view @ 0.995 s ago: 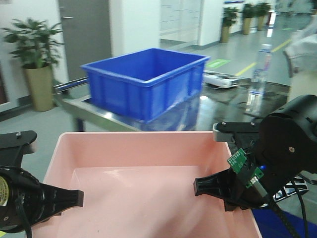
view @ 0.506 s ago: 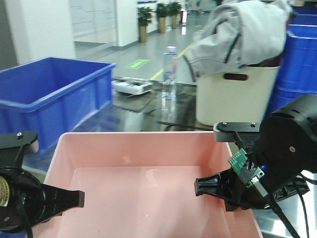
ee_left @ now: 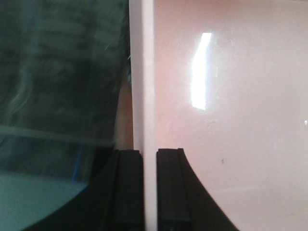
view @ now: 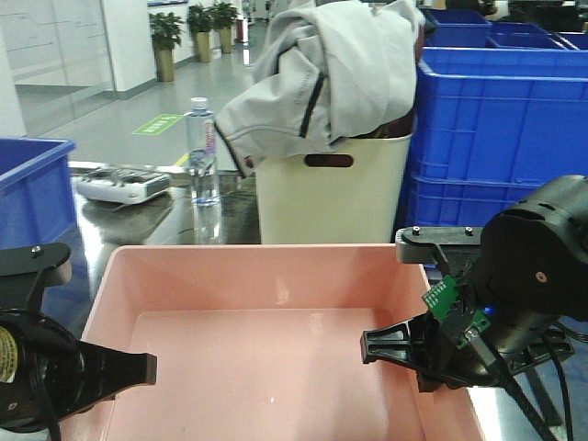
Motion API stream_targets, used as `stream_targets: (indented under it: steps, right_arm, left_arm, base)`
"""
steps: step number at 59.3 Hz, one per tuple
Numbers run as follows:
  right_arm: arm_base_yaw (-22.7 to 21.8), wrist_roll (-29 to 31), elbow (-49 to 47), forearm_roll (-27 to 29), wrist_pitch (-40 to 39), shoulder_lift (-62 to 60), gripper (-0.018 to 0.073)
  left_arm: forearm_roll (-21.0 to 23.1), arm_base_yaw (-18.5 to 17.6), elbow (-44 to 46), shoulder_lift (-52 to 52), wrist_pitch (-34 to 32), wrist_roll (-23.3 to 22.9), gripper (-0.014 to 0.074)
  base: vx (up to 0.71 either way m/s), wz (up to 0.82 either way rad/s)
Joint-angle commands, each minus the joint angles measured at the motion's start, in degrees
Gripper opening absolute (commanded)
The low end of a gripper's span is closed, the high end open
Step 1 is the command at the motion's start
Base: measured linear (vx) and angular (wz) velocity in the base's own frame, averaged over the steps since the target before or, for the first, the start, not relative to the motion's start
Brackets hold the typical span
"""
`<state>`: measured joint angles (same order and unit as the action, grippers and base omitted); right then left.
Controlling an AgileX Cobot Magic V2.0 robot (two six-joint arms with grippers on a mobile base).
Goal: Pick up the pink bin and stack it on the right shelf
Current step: 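Hold the pink bin with both grippers while driving to the shelf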
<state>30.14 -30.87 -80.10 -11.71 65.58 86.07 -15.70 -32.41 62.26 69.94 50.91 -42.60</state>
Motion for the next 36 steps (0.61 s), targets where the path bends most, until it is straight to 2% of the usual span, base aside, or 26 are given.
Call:
stream_targets:
  steps: [1,36]
  right_arm:
    - [-0.3,0.2,-1.4,-4.3,-1.2,-1.8,-0.0009]
    - [-0.3,0.2,-1.4,-4.3,-1.2,-1.8,-0.0009]
  left_arm:
    - [-1.3,-0.1,1.9,-2.1,-4.0,-0.4,0.0111]
    - [-1.3,-0.1,1.9,-2.1,-4.0,-0.4,0.0111]
  base:
    - [0.25,-0.27]
    - [0.19,-0.23]
